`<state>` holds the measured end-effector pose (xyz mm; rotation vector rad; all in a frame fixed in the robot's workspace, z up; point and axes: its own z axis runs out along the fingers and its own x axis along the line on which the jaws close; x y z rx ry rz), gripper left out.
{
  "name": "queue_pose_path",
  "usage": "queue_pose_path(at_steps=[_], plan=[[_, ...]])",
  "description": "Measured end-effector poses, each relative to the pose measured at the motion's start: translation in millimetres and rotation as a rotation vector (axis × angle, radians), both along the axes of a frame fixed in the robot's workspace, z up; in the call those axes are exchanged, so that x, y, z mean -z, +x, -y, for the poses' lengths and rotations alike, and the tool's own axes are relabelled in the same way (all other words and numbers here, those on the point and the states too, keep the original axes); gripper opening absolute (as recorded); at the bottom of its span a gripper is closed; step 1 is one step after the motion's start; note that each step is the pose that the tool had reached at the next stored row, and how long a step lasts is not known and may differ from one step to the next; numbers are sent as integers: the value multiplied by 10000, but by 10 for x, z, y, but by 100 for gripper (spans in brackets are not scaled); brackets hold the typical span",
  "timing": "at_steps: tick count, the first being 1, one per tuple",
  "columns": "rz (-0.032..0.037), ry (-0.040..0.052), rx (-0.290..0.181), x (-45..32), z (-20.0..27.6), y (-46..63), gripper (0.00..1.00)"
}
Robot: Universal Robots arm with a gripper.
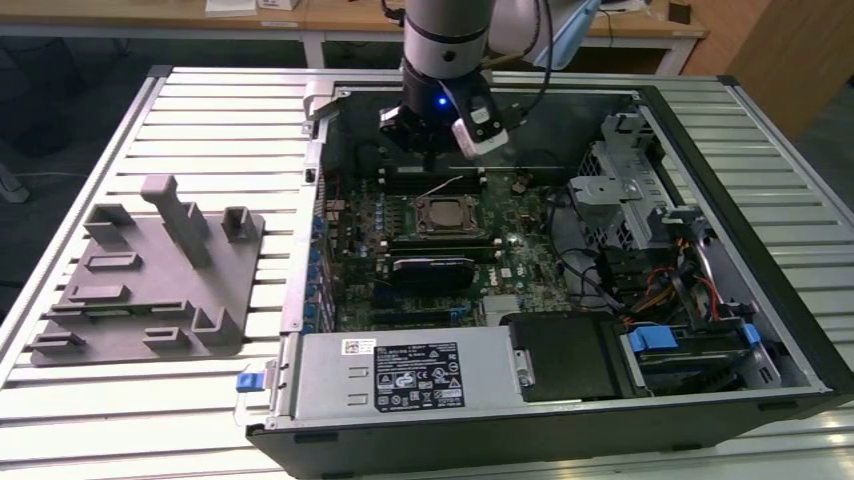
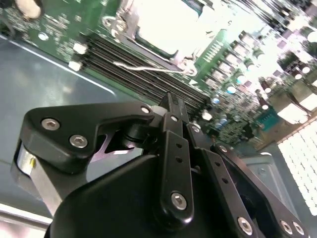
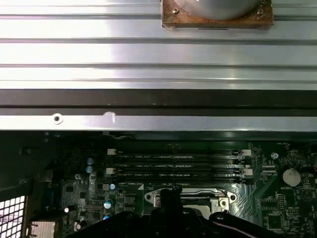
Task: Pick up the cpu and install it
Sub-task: 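Install the first cpu locking lever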
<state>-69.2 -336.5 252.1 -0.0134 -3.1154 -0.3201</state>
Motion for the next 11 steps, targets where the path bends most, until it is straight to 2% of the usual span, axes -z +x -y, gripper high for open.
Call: queue_pose_path(at_steps=[7,8,11], plan=[[3,0,0,1,0,15,11],[24,0,0,4,0,15,11],[186,9,0,24,4,14,11]])
